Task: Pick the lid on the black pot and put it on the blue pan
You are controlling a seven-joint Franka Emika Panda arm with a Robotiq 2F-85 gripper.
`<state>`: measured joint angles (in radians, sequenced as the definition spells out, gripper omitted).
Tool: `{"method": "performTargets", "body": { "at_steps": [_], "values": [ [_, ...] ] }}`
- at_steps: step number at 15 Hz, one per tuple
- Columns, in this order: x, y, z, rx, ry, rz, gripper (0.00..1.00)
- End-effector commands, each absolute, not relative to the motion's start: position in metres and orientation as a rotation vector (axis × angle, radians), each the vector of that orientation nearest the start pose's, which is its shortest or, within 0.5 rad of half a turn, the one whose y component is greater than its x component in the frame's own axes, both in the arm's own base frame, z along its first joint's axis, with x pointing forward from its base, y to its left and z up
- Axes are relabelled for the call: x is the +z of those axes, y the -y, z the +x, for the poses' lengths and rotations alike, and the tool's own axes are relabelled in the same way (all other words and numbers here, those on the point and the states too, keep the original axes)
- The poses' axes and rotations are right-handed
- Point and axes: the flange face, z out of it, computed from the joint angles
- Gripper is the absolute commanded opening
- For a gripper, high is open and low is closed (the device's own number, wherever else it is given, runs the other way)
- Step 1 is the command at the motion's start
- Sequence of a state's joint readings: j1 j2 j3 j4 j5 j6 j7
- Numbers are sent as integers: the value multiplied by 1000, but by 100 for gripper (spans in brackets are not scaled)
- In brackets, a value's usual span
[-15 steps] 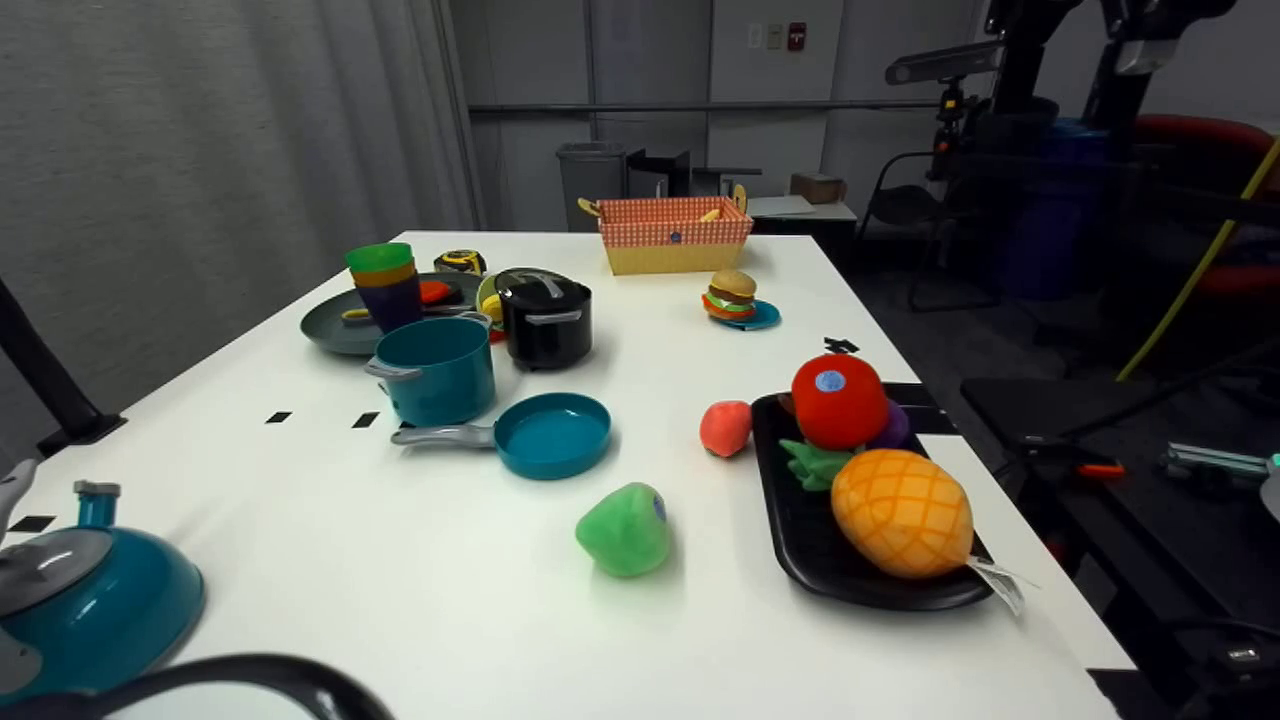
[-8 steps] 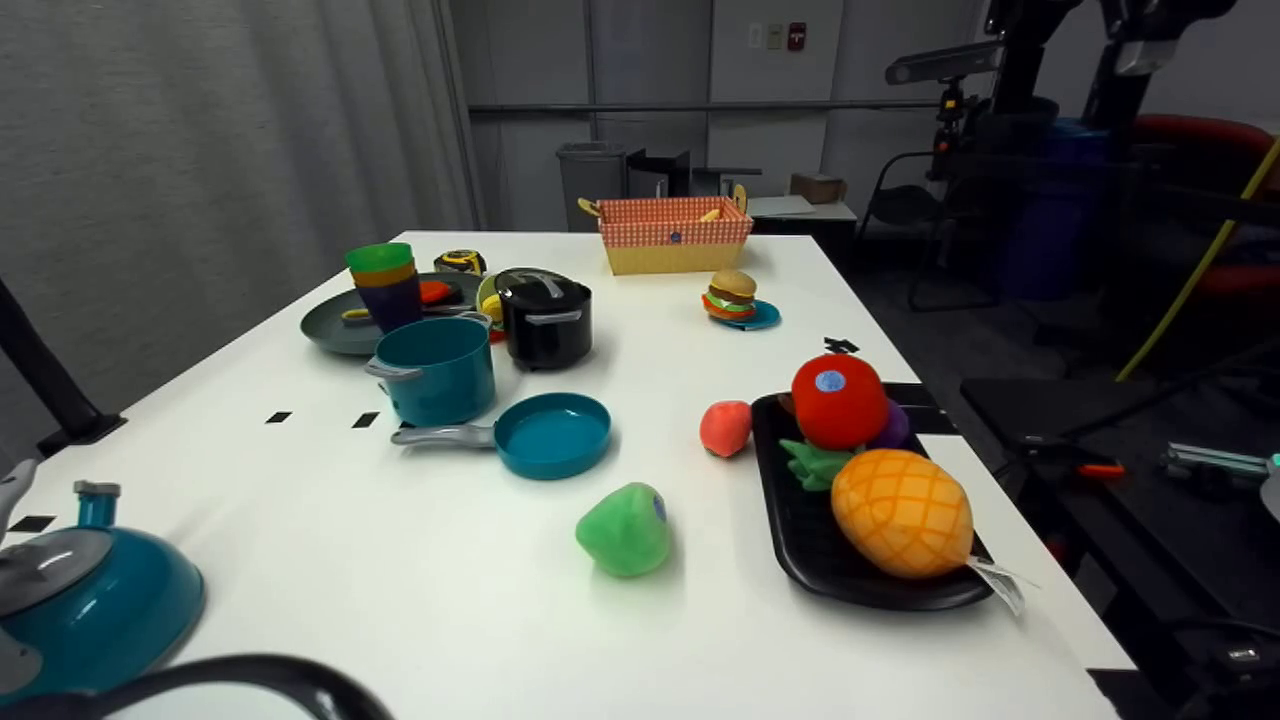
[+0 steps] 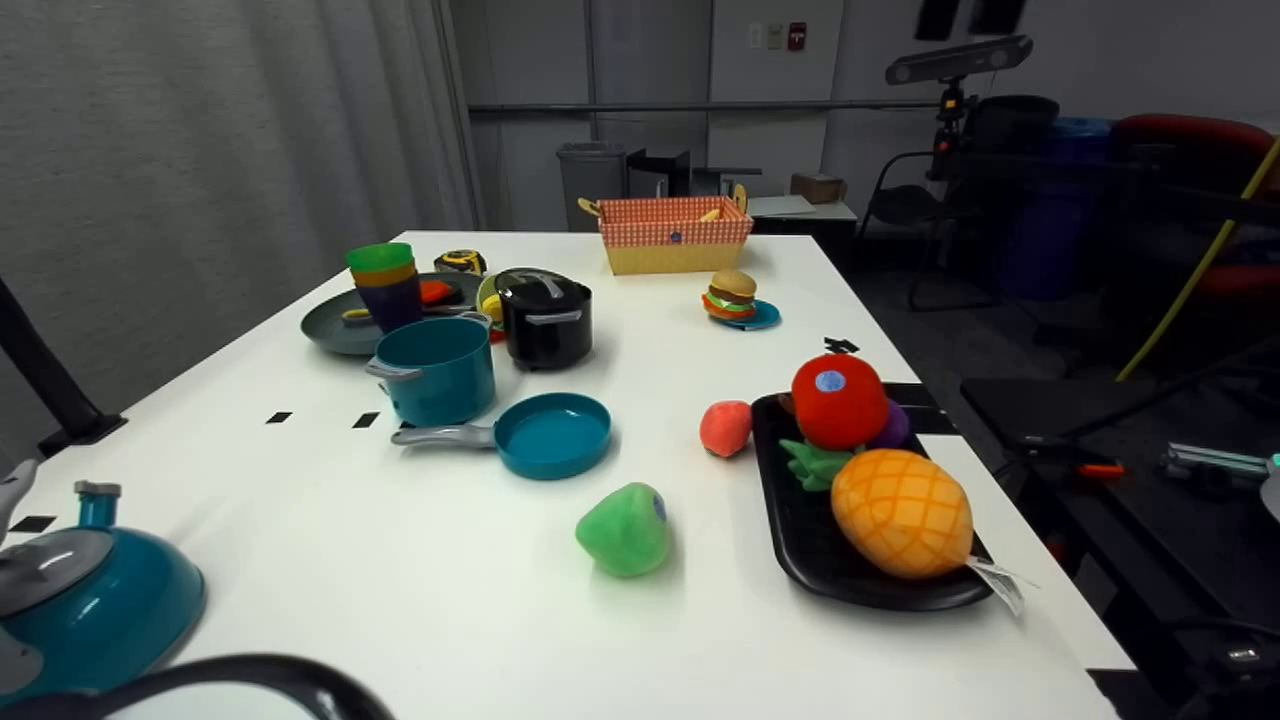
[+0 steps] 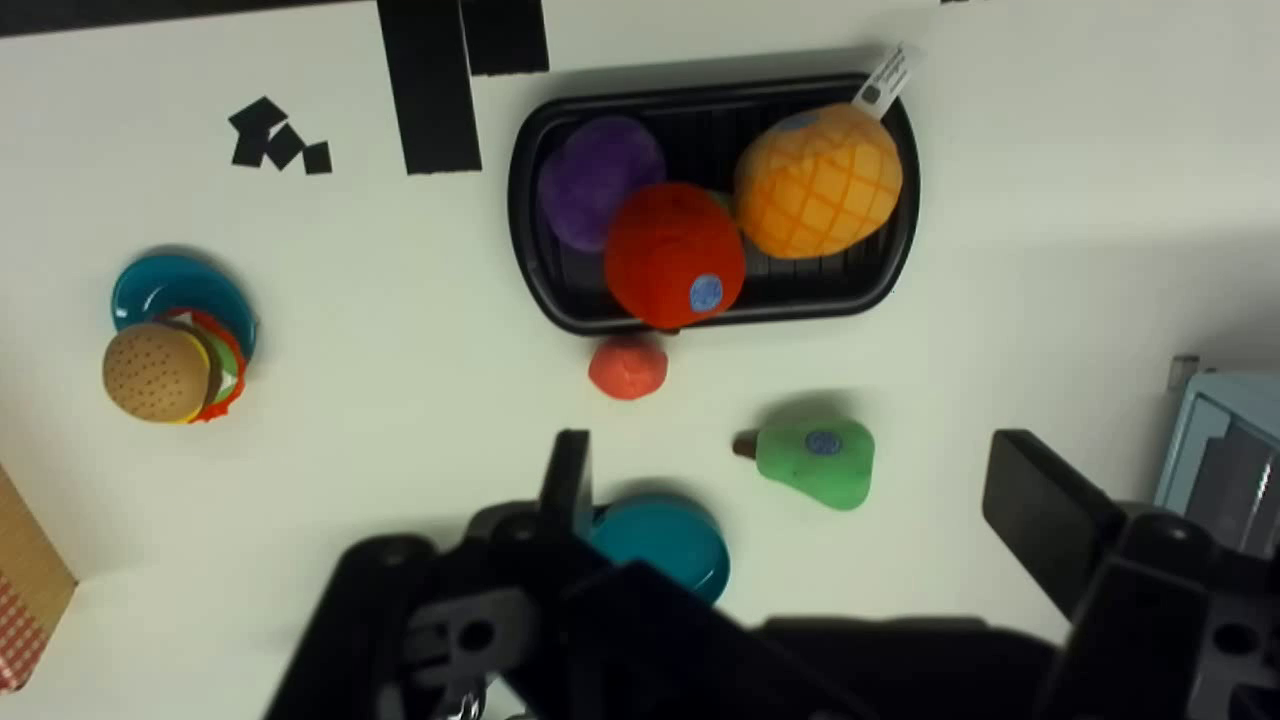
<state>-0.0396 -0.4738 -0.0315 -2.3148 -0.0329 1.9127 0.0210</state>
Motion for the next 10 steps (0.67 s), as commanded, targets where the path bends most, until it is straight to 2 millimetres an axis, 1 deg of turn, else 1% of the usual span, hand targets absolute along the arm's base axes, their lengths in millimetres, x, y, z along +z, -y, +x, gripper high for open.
{"method": "performTargets", "body": {
  "at_steps": [1,3,5,6,8,10],
  "values": [
    [568,63,480,-211,-237,-3147,100],
    [585,76,510,-271,-272,-3151,100],
    [597,86,538,-310,-275,-3151,100],
    [586,75,503,-286,-244,-3147,100],
    [590,81,526,-304,-255,-3150,100],
    [588,83,535,-301,-256,-3152,100]
  ]
}}
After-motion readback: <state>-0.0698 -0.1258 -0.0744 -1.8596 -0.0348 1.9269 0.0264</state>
